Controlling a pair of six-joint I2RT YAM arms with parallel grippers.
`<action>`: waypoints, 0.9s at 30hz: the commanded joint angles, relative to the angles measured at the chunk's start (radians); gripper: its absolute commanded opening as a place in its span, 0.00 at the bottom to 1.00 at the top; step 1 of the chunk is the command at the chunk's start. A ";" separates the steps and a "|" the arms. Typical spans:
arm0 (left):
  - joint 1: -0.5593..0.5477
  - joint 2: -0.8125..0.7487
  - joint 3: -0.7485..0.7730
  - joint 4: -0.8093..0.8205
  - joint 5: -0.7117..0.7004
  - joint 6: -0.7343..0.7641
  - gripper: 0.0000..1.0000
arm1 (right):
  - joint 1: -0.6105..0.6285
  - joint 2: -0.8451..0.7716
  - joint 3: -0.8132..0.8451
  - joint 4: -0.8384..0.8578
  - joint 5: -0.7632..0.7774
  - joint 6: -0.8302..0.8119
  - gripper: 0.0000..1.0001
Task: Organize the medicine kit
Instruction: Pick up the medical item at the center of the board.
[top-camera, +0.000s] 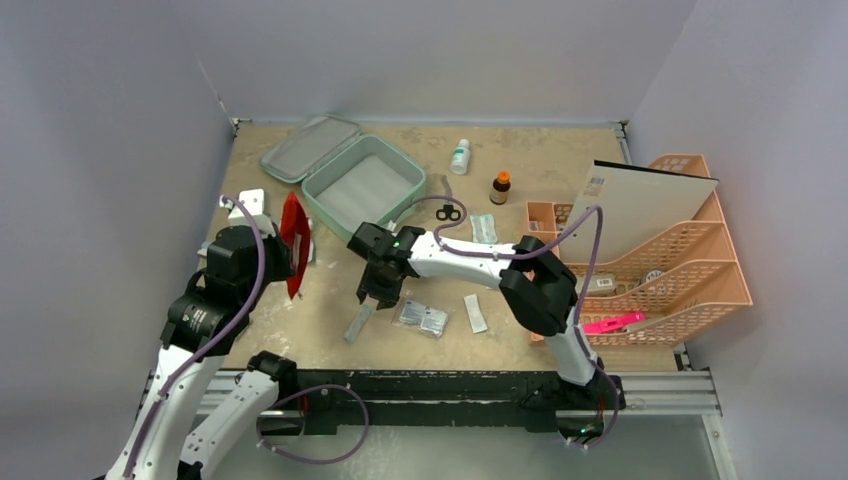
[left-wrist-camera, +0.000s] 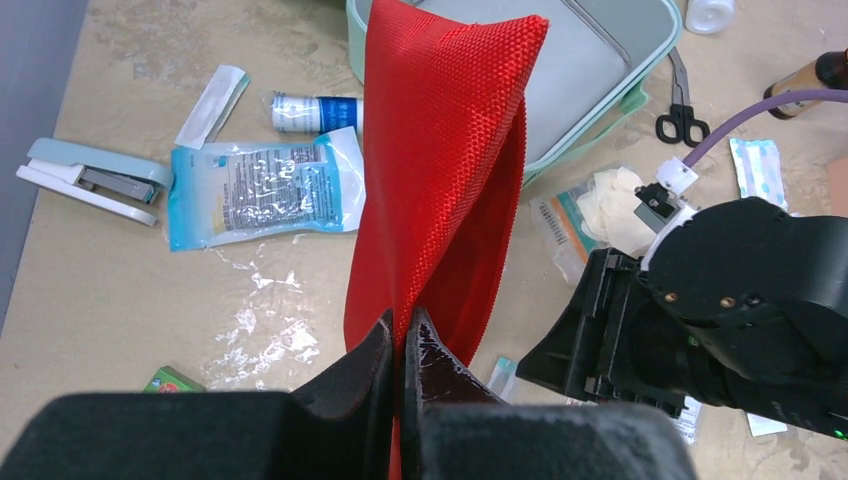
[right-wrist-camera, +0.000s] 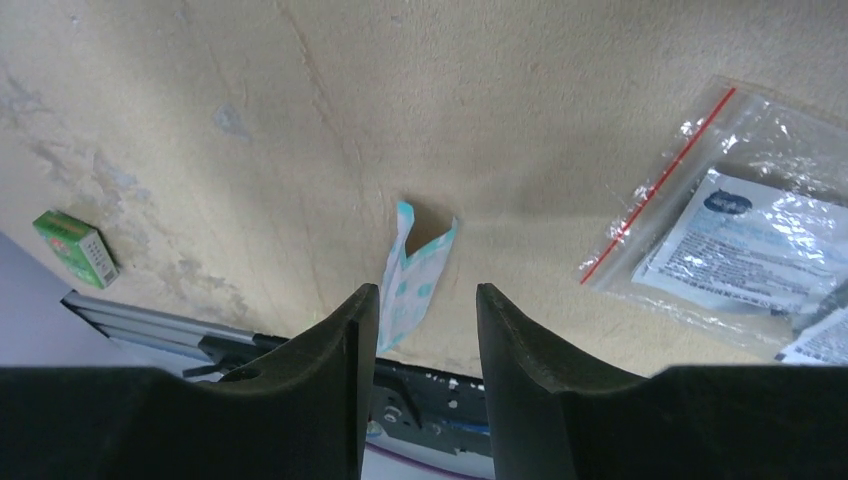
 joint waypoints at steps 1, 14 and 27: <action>-0.001 -0.016 -0.005 0.038 -0.005 0.025 0.00 | 0.001 0.017 0.068 -0.049 -0.002 0.044 0.44; -0.001 -0.056 -0.013 0.043 -0.011 0.028 0.00 | 0.000 0.097 0.086 -0.044 -0.097 0.078 0.40; -0.001 -0.023 -0.015 0.050 0.007 0.036 0.00 | -0.008 0.022 0.046 -0.014 -0.023 0.021 0.02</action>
